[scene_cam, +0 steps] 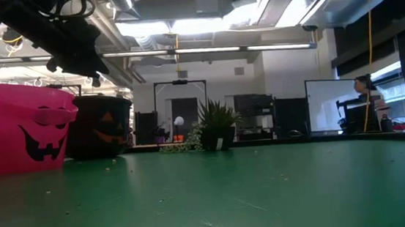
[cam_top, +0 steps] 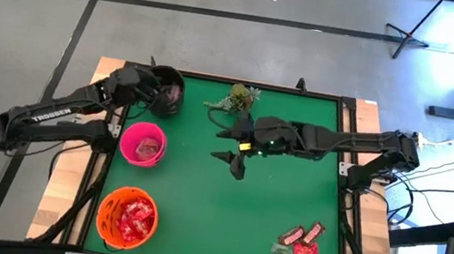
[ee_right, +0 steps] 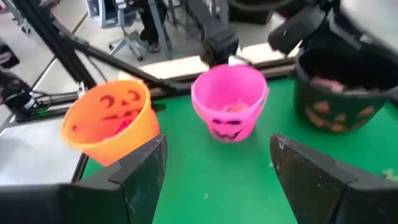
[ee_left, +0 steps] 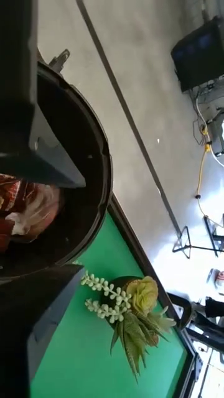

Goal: Sort candy
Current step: Put the brown chocolate into the black bucket

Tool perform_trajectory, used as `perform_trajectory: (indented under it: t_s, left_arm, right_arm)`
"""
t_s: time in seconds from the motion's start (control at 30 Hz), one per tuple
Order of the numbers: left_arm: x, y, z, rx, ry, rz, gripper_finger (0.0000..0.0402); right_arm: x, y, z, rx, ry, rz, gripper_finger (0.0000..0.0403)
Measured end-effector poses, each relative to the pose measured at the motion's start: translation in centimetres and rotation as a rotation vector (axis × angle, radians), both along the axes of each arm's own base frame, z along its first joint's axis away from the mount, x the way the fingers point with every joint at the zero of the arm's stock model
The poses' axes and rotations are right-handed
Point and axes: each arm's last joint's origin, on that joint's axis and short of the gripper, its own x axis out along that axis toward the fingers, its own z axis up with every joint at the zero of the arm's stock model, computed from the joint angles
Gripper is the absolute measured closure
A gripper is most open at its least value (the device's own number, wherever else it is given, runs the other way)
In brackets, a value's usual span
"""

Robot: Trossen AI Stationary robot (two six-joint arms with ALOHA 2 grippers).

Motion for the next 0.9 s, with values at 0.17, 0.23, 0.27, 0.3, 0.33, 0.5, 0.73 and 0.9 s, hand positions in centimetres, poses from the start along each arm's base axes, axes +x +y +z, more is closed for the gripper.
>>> perform_trajectory:
  t_s: [0.17,0.23,0.27,0.3,0.33,0.5,0.73,0.9]
  left_arm:
    - [-0.3,-0.2,0.5,0.026,-0.004,-0.011,0.0175]
    - [-0.4,-0.4,1.4,0.038,-0.037,-0.073,0.0176]
    - [-0.4,-0.7,2.1,0.04,-0.066,-0.132,0.0176]
    - [-0.4,-1.0,2.9,0.046,-0.101,-0.204,0.0177]
    - [-0.4,-1.4,3.9,0.055,-0.139,-0.28,0.0177]
    - [-0.9,-3.8,8.6,0.102,-0.317,-0.608,0.0178]
    - [-1.5,-7.1,11.8,0.165,-0.474,-0.921,0.0178]
    - [-0.7,-8.3,11.7,0.182,-0.454,-0.959,0.0178]
  right_arm:
    - [-0.9,0.6,-0.7,0.043,0.114,0.038,0.0123]
    - [-1.8,1.1,-0.7,0.042,0.17,0.04,0.0123]
    - [-2.2,1.4,-0.8,0.038,0.205,0.039,0.0123]
    - [-2.7,1.7,-0.7,0.037,0.227,0.041,0.0123]
    - [-3.3,2.1,-0.8,0.033,0.263,0.04,0.0123]
    - [-6.0,4.9,-1.6,-0.002,0.454,0.016,0.0123]
    - [-9.8,10.1,-4.2,-0.022,0.71,-0.014,0.0123]
    - [-12.5,13.4,-7.1,-0.026,0.795,-0.023,0.0123]
